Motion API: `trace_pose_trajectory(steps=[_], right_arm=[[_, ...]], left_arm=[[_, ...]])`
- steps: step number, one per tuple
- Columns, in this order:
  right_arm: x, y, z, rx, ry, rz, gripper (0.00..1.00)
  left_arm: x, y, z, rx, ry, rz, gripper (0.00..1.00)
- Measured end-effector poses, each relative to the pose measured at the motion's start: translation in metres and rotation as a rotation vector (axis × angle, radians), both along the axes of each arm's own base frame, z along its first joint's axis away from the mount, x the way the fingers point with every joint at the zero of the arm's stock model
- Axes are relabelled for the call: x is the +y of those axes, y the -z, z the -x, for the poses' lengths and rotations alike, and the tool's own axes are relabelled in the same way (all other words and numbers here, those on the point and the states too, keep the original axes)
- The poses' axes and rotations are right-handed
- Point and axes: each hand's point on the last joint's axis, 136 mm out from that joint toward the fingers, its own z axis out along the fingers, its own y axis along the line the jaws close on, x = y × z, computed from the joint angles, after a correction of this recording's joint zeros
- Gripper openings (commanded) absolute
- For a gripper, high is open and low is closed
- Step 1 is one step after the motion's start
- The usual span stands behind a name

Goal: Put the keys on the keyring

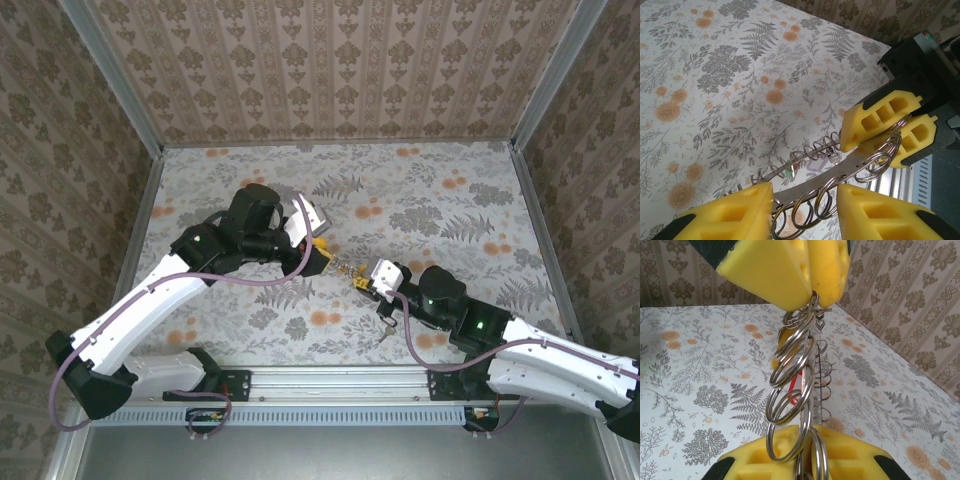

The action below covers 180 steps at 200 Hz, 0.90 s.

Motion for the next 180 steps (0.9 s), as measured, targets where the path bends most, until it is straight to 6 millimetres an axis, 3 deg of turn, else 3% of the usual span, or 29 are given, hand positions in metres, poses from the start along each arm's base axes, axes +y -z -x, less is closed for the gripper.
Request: trace_pose_trajectory(steps=[77,136,163,180], right_arm=[[0.000,0.005,0.002,0.014,-0.010,0.018,0.00],[0.000,0.007,0.002,0.019,-0.013,0.022,0.00],[-0.001,0.009,0.002,0.022,-0.015,0.030,0.00],[-0.001,0.009,0.002,0.022,-0.015,0.030,0.00]], left_arm=[[-0.010,-0.004,0.014,0.013,0.066,0.029,0.23],[-0.009,-0.003,0.011,0.009,0.055,0.023,0.12],[-0.008,-0.002,0.008,0.004,0.036,0.018,0.00],[-0.005,-0.004,0.004,0.005,0.016,0.019,0.00]])
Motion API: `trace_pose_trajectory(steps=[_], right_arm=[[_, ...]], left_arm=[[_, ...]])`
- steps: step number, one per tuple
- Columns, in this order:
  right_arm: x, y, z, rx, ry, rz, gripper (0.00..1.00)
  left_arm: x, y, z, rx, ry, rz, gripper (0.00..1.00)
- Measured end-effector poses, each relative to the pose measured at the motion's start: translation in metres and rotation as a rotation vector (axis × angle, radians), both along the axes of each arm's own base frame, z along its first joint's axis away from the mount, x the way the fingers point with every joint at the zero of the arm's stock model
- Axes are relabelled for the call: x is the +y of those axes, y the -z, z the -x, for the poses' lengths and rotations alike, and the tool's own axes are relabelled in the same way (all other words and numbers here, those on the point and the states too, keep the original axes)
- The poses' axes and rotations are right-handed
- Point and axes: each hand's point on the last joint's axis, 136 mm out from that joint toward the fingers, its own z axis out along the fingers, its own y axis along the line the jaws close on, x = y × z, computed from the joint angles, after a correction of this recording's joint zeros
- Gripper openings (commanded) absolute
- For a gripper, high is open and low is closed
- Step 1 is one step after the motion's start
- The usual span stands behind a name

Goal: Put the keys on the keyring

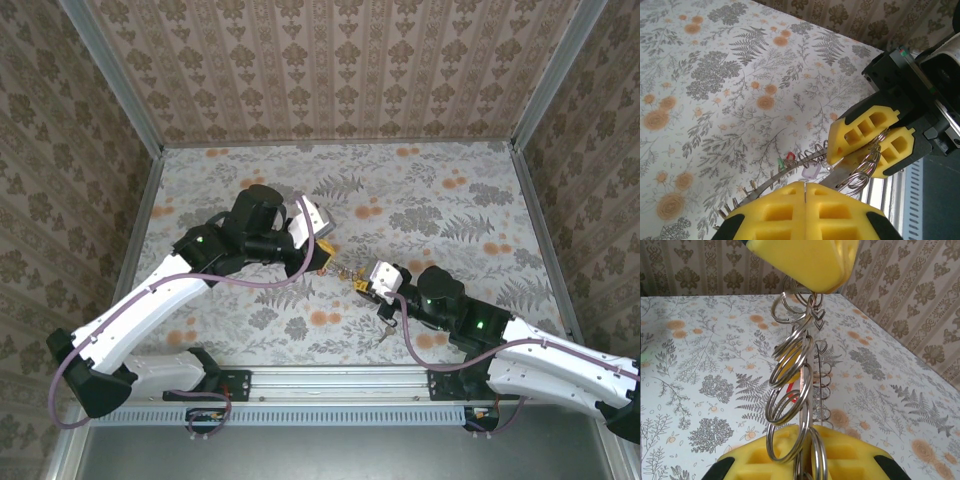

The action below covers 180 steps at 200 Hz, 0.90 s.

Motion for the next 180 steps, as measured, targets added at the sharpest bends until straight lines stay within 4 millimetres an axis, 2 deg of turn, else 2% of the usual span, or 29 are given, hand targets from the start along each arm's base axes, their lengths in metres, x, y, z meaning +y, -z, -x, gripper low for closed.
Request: trace_pose_trajectory(steps=[25,62,180], right_arm=[[0.000,-0.007,0.000,-0.016,0.000,-0.023,0.00],[0.000,-0.018,0.001,-0.039,-0.006,-0.059,0.00],[-0.001,-0.022,0.000,-0.047,-0.001,-0.070,0.00]], left_arm=[[0.009,-0.005,-0.006,0.006,-0.037,0.025,0.00],[0.014,-0.016,-0.003,-0.001,-0.044,0.061,0.00],[0.017,-0.017,-0.004,0.011,-0.048,0.085,0.00]])
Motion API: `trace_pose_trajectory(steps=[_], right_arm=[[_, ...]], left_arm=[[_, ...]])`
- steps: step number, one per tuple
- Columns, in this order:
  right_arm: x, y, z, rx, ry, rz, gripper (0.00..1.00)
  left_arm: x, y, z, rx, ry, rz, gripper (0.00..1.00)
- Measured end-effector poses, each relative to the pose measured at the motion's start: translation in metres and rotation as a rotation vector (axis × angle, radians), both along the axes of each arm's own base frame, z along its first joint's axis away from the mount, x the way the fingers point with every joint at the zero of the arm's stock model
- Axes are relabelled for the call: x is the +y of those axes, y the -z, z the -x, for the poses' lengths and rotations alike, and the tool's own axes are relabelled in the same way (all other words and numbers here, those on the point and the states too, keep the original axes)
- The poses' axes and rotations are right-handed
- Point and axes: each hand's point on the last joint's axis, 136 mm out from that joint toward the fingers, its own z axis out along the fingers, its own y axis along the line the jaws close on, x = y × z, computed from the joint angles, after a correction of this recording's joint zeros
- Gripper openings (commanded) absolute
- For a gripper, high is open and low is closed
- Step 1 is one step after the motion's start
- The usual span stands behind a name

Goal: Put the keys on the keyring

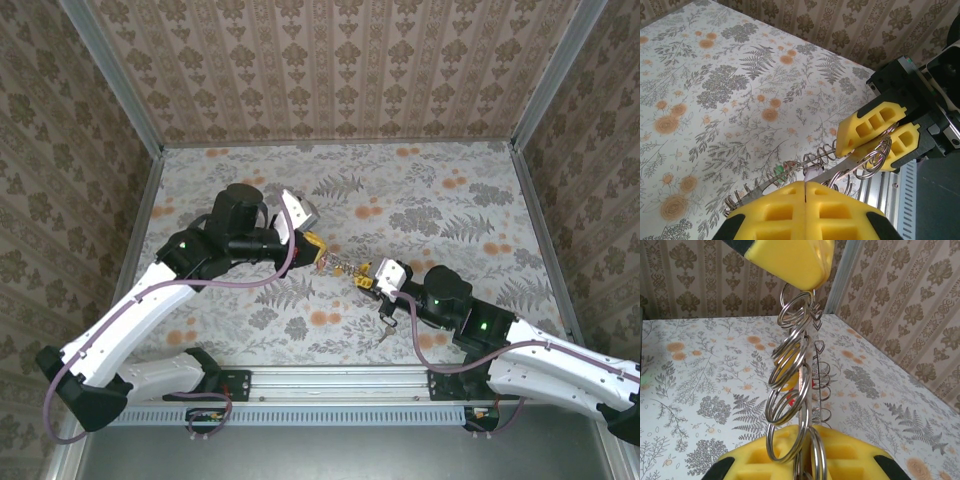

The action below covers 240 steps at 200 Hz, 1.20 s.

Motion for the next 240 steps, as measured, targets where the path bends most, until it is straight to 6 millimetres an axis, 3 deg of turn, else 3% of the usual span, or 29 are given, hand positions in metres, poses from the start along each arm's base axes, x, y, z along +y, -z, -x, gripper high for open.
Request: trace_pose_trajectory(steps=[140,169,183,220,240], right_arm=[[-0.009,-0.006,-0.013,-0.018,0.062,-0.020,0.00],[-0.009,-0.006,-0.013,-0.018,0.066,-0.019,0.00],[-0.009,-0.006,-0.013,-0.018,0.066,-0.019,0.00],[-0.010,-0.006,-0.014,-0.014,0.069,-0.022,0.00],[-0.008,0.000,-0.020,0.024,0.088,-0.026,0.00]], left_arm=[[0.008,-0.005,-0.001,0.012,0.000,0.027,0.00],[0.005,-0.001,-0.002,0.034,0.008,0.021,0.31],[0.005,-0.001,-0.003,0.044,0.003,0.025,0.40],[0.006,-0.003,-0.004,0.054,0.004,0.037,0.46],[0.011,-0.001,-0.016,0.043,-0.047,0.035,0.46]])
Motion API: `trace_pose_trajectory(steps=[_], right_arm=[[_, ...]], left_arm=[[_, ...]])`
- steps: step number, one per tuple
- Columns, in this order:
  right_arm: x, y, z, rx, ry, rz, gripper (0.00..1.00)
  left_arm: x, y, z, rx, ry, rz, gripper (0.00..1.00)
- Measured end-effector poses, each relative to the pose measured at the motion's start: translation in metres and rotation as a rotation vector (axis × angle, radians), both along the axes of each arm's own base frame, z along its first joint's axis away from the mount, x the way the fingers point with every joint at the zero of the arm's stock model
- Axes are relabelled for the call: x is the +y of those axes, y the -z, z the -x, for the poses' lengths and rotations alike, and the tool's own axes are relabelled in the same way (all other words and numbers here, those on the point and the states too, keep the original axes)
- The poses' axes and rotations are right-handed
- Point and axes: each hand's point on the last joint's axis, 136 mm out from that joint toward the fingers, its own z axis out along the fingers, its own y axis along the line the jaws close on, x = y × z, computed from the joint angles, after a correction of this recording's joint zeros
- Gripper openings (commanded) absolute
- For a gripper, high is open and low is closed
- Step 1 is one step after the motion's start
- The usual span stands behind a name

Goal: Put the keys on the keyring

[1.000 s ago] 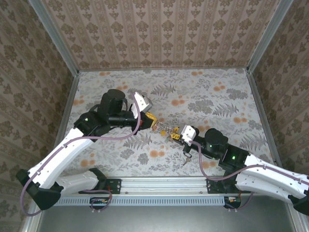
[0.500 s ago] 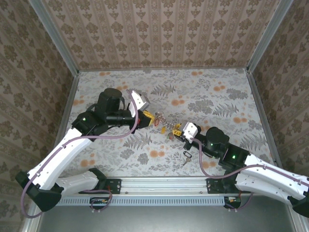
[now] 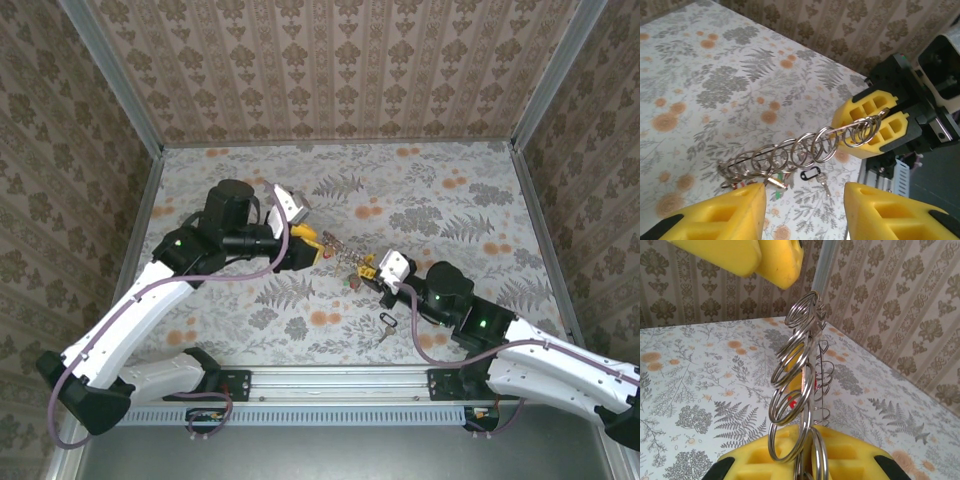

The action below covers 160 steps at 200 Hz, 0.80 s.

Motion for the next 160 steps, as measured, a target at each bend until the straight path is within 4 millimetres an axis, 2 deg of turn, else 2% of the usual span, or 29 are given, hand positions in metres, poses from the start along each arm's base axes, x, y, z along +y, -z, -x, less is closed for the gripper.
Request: trace_pose_trajectory(steps=[19,41,62,93,124,160], right_arm=[[0.005,0.017,-0.017,0.099,0.038,0.016,0.00],[0.011,0.047,-0.038,0.266,0.079,0.028,0.00],[0.012,0.073,-0.039,0.427,0.094,0.009,0.00],[0.023,0.094,-0.034,0.676,0.055,-0.106,0.00],[0.052,0.121,-0.022,0.934,-0.033,-0.189,0.00],[0.063,0.156,-0.017,1.123,-0.048,-0.193,0.00]], left_arm=[[0.018,0.011,-0.023,0.016,-0.119,-0.020,0.45],[0.044,0.027,-0.050,0.033,-0.273,-0.073,0.44],[0.064,0.043,-0.067,0.050,-0.390,-0.121,0.43],[0.096,0.063,-0.082,0.091,-0.525,-0.140,0.44],[0.096,0.071,-0.087,0.101,-0.537,-0.138,0.44],[0.093,0.076,-0.092,0.099,-0.534,-0.136,0.46]])
